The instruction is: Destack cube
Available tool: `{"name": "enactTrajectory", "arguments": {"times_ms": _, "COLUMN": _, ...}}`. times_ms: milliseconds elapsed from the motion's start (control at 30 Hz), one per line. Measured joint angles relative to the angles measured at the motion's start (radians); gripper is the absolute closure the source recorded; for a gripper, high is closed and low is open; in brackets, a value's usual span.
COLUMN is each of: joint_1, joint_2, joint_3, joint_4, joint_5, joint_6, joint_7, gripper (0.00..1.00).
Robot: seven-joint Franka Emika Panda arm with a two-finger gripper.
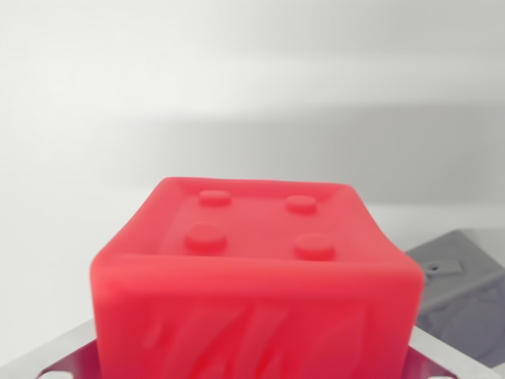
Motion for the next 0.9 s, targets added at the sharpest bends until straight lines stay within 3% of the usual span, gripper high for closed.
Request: {"name": "enactTrajectory", "arguments": {"times_ms": 900, "joint_1": 0.068, "joint_2": 0.105, "joint_3": 0.012, "joint_4": 0.094, "joint_5": 0.001, "joint_6": 0.011, "joint_7": 0.243, "gripper": 1.0}}
